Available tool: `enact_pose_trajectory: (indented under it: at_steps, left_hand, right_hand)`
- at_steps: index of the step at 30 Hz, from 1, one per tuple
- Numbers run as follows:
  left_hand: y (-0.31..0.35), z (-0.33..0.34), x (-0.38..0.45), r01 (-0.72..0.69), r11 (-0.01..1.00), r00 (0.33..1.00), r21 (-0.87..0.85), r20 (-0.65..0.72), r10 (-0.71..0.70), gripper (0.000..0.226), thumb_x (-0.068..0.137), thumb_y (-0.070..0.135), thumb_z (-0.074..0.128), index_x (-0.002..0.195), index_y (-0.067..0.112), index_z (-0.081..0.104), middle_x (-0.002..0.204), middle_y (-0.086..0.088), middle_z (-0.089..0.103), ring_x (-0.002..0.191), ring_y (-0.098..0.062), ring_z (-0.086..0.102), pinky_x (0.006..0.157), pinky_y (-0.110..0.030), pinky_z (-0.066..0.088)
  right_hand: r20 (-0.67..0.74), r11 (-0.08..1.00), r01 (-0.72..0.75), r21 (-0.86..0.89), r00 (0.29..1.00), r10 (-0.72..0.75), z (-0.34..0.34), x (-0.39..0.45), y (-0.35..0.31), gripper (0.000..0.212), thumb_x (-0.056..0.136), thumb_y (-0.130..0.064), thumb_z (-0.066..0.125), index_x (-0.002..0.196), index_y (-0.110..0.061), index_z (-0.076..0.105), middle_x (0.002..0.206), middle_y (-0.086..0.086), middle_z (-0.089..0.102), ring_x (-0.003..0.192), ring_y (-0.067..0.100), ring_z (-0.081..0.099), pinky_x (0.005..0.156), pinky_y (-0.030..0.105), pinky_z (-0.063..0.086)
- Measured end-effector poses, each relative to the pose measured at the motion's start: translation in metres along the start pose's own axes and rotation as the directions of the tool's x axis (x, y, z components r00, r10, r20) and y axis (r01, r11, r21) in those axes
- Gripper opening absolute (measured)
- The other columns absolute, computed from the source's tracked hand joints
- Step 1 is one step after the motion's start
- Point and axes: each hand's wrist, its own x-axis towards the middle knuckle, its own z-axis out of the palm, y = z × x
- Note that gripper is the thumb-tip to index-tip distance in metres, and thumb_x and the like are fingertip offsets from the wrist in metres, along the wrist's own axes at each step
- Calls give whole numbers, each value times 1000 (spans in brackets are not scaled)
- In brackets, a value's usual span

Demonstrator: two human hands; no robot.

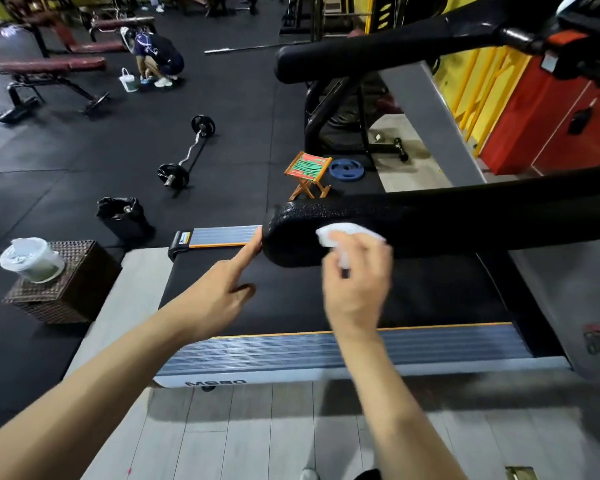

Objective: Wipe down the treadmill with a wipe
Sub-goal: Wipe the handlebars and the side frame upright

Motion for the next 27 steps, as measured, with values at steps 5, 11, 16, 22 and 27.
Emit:
enact_pose_trajectory:
  at_steps: [5, 11, 16, 22, 27]
  left_hand:
    - [-1, -3, -1, 23, 1000, 998, 1, -61, -23, 88, 81, 16, 46, 140, 76, 22, 122, -5, 65, 98, -12, 43, 85, -33, 37]
    - [17, 13, -9, -47, 992, 973, 120, -220, 72, 84, 94, -10, 58, 153, 40, 26, 141, 16, 46, 126, -12, 51, 94, 2, 27]
    - [10, 32, -6, 24, 999, 971, 42, -237, -14, 83, 96, -8, 57, 158, 31, 19, 140, 8, 44, 128, -18, 50, 97, 3, 23]
    - [20, 47, 4, -101, 919, 888, 380, -382, 256, 79, 90, 3, 61, 161, 11, 28, 166, -11, 28, 147, -36, 36, 119, -44, 30]
    - [47, 59, 22, -253, 688, 817, 680, -231, 528, 69, 87, 22, 41, 156, 12, 41, 166, -14, 27, 152, -41, 27, 120, -58, 28]
  right_hand:
    - [207, 969, 216, 117, 949, -237, 28, -24, -47, 27, 102, -8, 50, 114, -13, 74, 107, 5, 67, 96, 26, 59, 97, 33, 51]
    - [30, 994, -45, -101, 998, 49, -37, -4, 57, 23, 83, 3, 60, 89, -13, 76, 98, -2, 62, 86, 25, 55, 81, 36, 50]
    - [-343, 865, -489, 108, 799, 494, -69, 31, 95, 36, 74, 17, 58, 80, -18, 66, 89, -21, 62, 86, 15, 62, 73, 37, 53]
    - [20, 978, -188, 91, 982, 187, -33, 7, 22, 34, 74, 15, 62, 90, -12, 74, 100, -1, 65, 98, 19, 61, 91, 33, 49]
    - [203, 997, 57, 52, 977, -66, -61, 28, 47, 31, 77, 11, 64, 96, -11, 75, 105, -1, 65, 100, 20, 60, 93, 36, 49]
